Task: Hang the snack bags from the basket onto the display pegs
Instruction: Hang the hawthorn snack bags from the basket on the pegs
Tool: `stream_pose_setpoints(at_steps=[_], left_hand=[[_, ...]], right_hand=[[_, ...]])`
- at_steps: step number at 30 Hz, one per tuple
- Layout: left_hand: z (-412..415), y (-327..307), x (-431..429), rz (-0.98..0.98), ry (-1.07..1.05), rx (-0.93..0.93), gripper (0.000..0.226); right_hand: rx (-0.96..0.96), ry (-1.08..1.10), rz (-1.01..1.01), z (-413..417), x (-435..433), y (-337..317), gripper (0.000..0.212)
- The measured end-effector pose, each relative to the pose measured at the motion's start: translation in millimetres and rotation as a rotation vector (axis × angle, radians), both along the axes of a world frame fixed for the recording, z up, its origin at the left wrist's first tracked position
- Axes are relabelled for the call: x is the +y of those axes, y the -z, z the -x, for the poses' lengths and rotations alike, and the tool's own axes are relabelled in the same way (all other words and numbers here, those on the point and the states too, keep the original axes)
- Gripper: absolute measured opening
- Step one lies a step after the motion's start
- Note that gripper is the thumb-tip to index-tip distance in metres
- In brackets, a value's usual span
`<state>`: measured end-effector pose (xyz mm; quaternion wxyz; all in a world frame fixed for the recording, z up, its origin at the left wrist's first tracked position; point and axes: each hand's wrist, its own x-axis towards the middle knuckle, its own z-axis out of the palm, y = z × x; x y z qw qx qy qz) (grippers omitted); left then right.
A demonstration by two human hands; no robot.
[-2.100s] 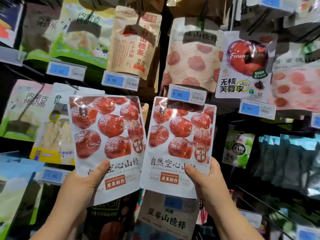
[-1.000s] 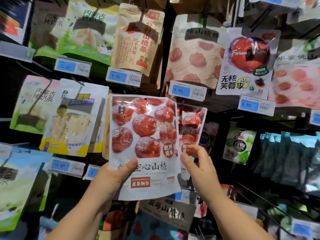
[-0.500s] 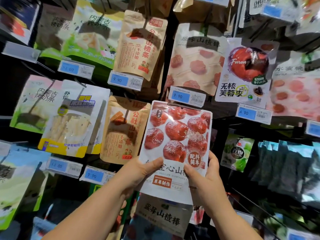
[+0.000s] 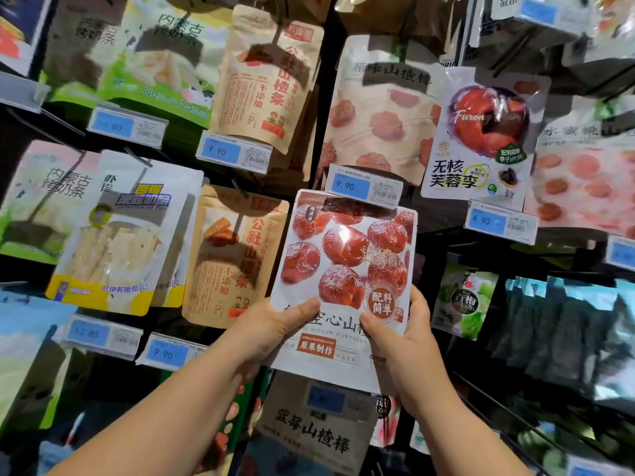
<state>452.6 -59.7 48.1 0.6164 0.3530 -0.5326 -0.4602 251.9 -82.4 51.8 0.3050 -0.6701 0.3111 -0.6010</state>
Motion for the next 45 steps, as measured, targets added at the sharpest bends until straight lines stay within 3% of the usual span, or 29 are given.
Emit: stream_pose_setpoints(at_steps=[7,10,15,26,30,33,38,45], left_hand=[[-3,6,-13,0.021,-0.066,-0.034,0.054],[-3,5,-26,0.060,-0.196,-0.065,0.061],[0,3,-46,0.112,-0.484,-0.225,0.051],[4,23,-56,0.171,-0.703,-0.392,0.079],[22,29,-39,0.230,-0.862,-0.518,0.063],[40,33,-29,0.325,-0.915,-0.546,0.053],[94,54,-11,0.495,-0.817,-0.612,0.041],[215,103,11,0.570,-0.223,-0.701,0.031]], right_hand=[[0.035,0.024,0.005,-3,-8,4,0.055],[0.063,0.066,-0.006,-5,-17,2,0.053],[0.156,0.206,-0.052,-14,-35,6,0.076],[0.328,0.291,-0.142,-6,-31,15,0.067],[0.348,0.332,-0.145,7,-18,21,0.063],[0.292,0.374,-0.134,23,-3,34,0.046],[0.209,0.417,-0.148,69,41,66,0.024],[0.273,0.663,-0.259,165,113,102,0.015]])
